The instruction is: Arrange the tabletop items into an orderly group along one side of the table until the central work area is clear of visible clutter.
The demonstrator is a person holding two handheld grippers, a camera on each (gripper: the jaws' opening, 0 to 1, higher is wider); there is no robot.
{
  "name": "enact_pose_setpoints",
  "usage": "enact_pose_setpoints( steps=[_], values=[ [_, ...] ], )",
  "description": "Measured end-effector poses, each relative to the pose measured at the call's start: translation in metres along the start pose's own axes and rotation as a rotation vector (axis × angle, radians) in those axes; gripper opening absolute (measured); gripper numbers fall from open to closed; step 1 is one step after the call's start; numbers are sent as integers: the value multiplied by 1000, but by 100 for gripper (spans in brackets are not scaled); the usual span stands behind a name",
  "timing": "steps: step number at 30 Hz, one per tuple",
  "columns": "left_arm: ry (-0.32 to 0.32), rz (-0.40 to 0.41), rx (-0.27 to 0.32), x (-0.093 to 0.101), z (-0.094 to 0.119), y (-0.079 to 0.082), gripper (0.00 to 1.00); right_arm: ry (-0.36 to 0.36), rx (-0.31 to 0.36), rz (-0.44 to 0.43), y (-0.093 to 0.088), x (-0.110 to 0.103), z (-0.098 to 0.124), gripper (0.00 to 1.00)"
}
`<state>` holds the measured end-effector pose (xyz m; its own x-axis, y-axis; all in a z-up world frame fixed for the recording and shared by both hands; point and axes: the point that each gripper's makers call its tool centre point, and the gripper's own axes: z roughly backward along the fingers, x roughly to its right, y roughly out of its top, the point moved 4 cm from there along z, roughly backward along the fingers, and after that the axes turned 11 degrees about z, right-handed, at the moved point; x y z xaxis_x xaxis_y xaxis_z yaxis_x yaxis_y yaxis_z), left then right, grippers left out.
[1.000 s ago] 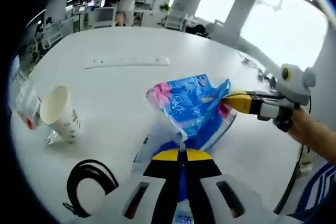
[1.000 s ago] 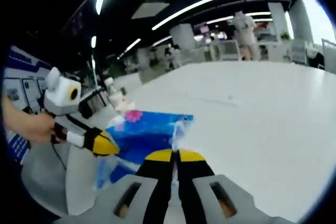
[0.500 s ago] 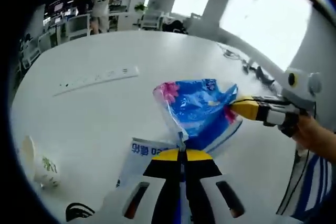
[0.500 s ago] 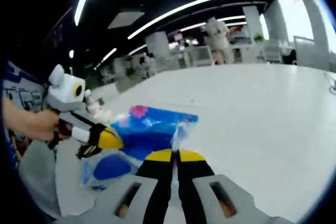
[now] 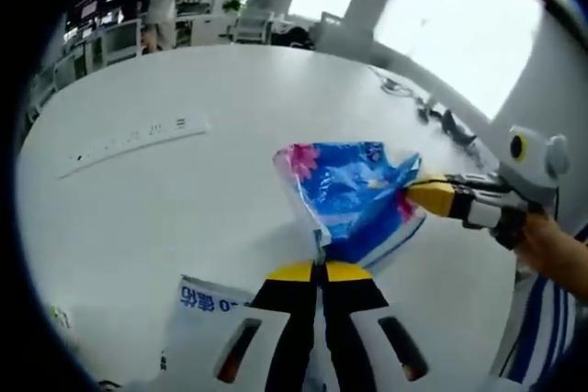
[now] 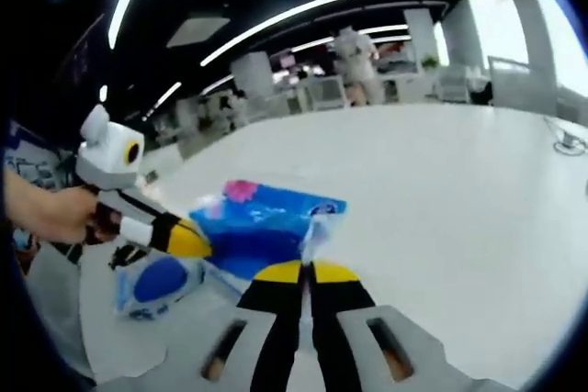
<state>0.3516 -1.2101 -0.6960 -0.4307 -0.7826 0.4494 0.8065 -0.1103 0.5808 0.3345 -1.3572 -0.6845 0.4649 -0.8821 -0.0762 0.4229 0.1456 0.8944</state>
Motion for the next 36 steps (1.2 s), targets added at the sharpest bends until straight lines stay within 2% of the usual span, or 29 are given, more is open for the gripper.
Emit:
enact_pose_setpoints(
  steps=[9, 14, 25, 33, 36],
  values=[
    [27, 23, -19, -19, -14, 3, 1, 16, -36, 6, -8, 1, -21, 0],
    [42, 15, -47, -24, -18, -4, 1, 24, -51, 0, -12, 0, -23, 0],
    [47, 24, -57, -18, -13, -12, 1, 26, -89, -21, -24, -3, -19, 0],
    [56, 16, -74, -13, -11, -18, 1, 17, -115, -3, -28, -2, -18, 0],
    [60, 38, -79, -13, -13, -18, 1, 12, -130, 2, -30, -2, -18, 0]
  ],
)
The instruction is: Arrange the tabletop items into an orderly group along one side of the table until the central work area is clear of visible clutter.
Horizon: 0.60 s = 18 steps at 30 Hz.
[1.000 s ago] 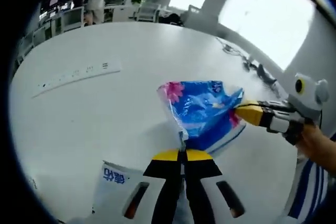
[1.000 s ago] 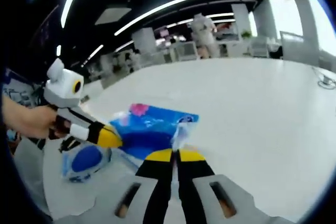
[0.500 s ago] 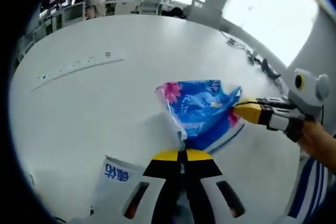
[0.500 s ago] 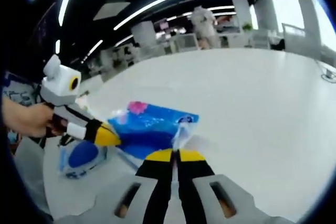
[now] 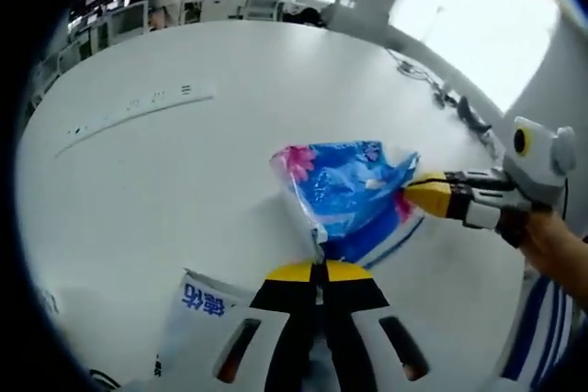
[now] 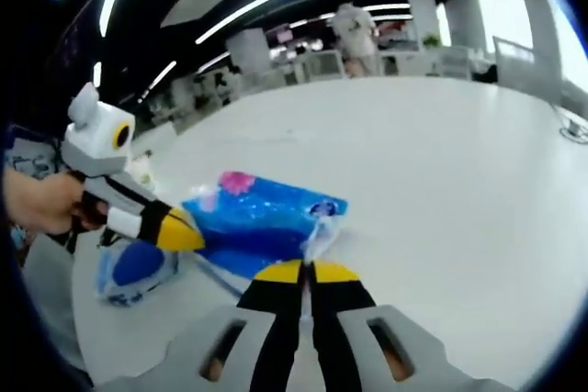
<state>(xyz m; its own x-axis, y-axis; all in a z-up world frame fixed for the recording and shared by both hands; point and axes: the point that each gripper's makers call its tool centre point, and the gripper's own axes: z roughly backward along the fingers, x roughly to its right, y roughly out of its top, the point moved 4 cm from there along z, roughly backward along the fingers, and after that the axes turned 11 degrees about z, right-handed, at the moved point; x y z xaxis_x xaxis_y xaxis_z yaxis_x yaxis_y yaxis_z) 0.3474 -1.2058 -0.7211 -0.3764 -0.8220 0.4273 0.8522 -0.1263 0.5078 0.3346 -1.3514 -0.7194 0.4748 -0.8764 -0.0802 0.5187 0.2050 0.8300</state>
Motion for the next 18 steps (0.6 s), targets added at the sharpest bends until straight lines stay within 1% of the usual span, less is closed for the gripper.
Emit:
enact_pose_setpoints(
  steps=[3, 7, 13, 18],
  values=[
    [1, 5, -6, 0, -1, 0, 1, 0, -23, 18, -5, 1, -1, 0],
    [0, 15, -9, 1, -1, -2, 2, 1, -24, 13, -6, 2, -1, 0],
    [-1, 16, -13, 1, -2, -3, 2, 3, -28, 35, -6, 3, -3, 0],
    [1, 21, -13, 0, -3, -2, 2, 0, -29, 23, -8, 4, -4, 0]
  ],
)
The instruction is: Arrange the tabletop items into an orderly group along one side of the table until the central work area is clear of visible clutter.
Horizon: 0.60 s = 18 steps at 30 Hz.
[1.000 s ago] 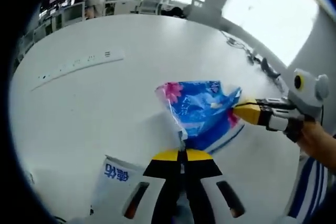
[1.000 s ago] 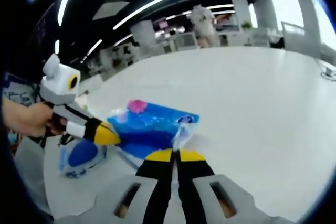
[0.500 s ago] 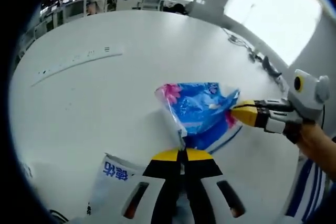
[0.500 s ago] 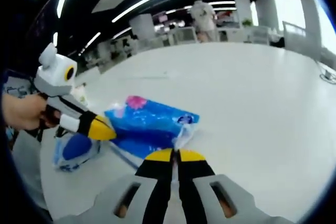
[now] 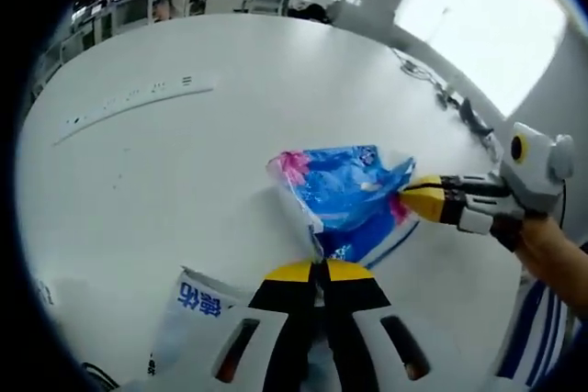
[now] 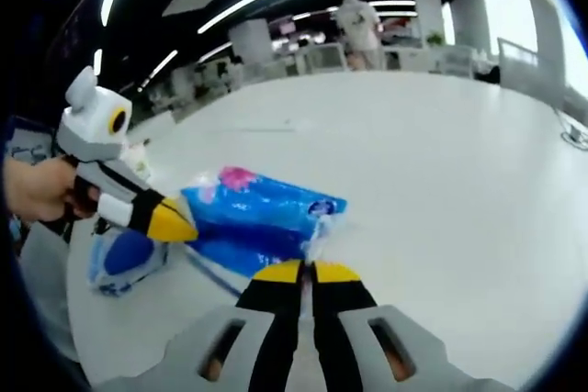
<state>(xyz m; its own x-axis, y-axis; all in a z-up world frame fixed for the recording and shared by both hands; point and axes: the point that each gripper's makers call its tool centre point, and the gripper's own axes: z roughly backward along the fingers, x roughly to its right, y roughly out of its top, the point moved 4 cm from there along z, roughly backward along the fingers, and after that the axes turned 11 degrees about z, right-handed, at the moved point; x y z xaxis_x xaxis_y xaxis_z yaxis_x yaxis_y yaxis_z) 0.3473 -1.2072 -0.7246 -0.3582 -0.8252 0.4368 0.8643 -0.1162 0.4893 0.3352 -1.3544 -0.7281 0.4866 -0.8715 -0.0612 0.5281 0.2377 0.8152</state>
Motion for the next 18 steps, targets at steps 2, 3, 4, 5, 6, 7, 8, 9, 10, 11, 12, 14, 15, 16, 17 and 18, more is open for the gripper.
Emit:
enact_pose_setpoints(
  steps=[2, 3, 4, 5, 6, 7, 8, 9, 10, 11, 12, 14, 15, 16, 17, 18],
  values=[
    [2, 1, 2, 0, 0, 0, 3, 0, -2, 1, 0, 0, 0, 1],
    [2, 0, 3, 0, -1, 0, 3, -3, -8, 8, -1, 1, 0, 2],
    [2, 0, 4, -1, -1, 1, 3, -4, -9, 15, -1, 1, 0, 3],
    [3, -1, 6, -1, -1, 0, 4, -2, -9, 17, -1, 0, 0, 3],
    [4, -2, 7, 0, -1, 0, 5, 0, -9, 17, 0, 0, 0, 4],
    [6, -2, 9, -1, -1, 0, 7, 0, -11, 16, 0, 0, 0, 5],
    [14, -5, 15, -2, 0, 0, 9, -1, -16, 19, -1, -1, -1, 6],
    [17, -9, 21, -2, 0, 1, 14, 0, -21, 22, -2, -1, -1, 8],
    [16, -10, 22, -2, 0, 0, 17, 0, -23, 21, -2, -1, -1, 8],
    [14, -10, 22, -1, 0, -1, 20, 1, -22, 21, -2, -2, -1, 9],
    [12, -12, 22, -1, 0, -2, 22, 3, -21, 22, -1, -3, -1, 10],
    [12, -25, 29, 0, 2, -2, 23, 6, -19, 28, 0, -5, -2, 11],
    [11, -25, 31, 0, 3, -2, 23, 6, -17, 29, 1, -5, -2, 12],
    [9, -23, 34, 1, 3, -2, 24, 7, -17, 30, 1, -6, -2, 13],
    [7, -21, 37, 1, 4, -2, 25, 8, -16, 31, 2, -6, -2, 13],
    [9, -22, 38, 1, 5, -2, 26, 7, -15, 33, 2, -7, -1, 14]
  ],
)
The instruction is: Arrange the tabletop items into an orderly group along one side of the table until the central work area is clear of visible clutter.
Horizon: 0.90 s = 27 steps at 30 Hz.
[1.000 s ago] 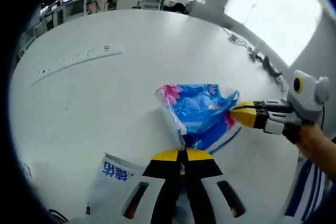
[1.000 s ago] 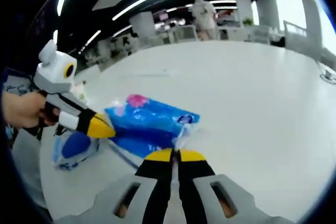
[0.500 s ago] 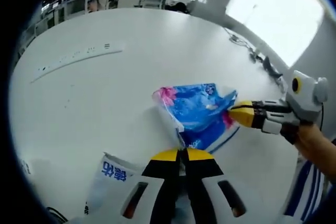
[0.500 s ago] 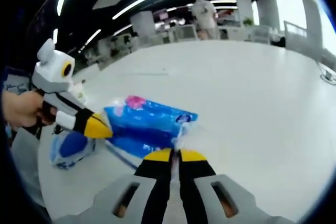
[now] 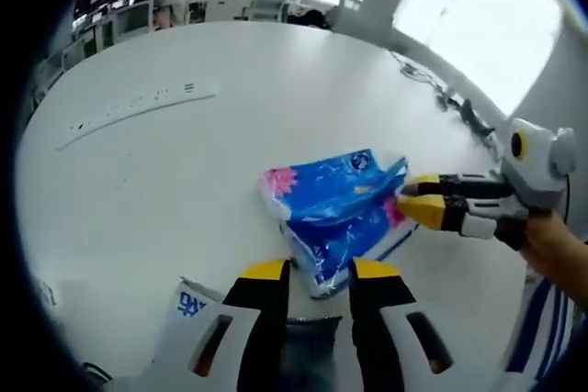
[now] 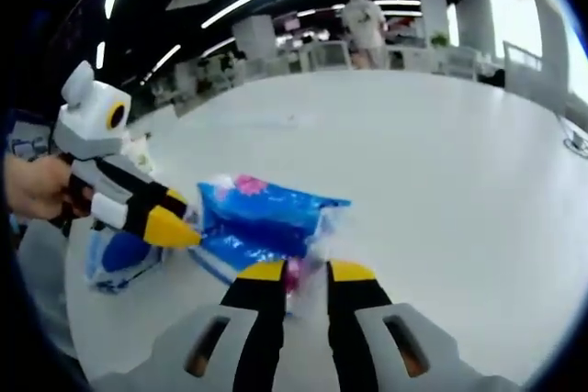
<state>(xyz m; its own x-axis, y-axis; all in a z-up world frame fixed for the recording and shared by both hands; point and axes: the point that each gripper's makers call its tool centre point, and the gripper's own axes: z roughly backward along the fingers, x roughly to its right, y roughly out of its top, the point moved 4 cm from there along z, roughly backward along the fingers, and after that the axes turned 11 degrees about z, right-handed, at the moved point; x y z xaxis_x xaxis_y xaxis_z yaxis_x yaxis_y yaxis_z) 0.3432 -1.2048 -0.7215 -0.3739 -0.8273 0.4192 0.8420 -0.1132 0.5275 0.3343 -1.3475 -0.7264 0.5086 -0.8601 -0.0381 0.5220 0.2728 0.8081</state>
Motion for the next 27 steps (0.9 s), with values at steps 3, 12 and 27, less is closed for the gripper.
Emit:
enact_pose_setpoints(
  steps=[3, 12, 27],
  values=[
    [9, -3, 7, -1, 4, 0, 31, -9, 4, 8, 3, 0, 2, 19],
    [32, 9, 83, -7, 22, 2, 62, -52, 27, 29, 10, 1, 13, 38],
    [96, 49, 137, -31, 69, -25, 86, -97, 87, 68, 22, -10, 35, 58]
  ],
)
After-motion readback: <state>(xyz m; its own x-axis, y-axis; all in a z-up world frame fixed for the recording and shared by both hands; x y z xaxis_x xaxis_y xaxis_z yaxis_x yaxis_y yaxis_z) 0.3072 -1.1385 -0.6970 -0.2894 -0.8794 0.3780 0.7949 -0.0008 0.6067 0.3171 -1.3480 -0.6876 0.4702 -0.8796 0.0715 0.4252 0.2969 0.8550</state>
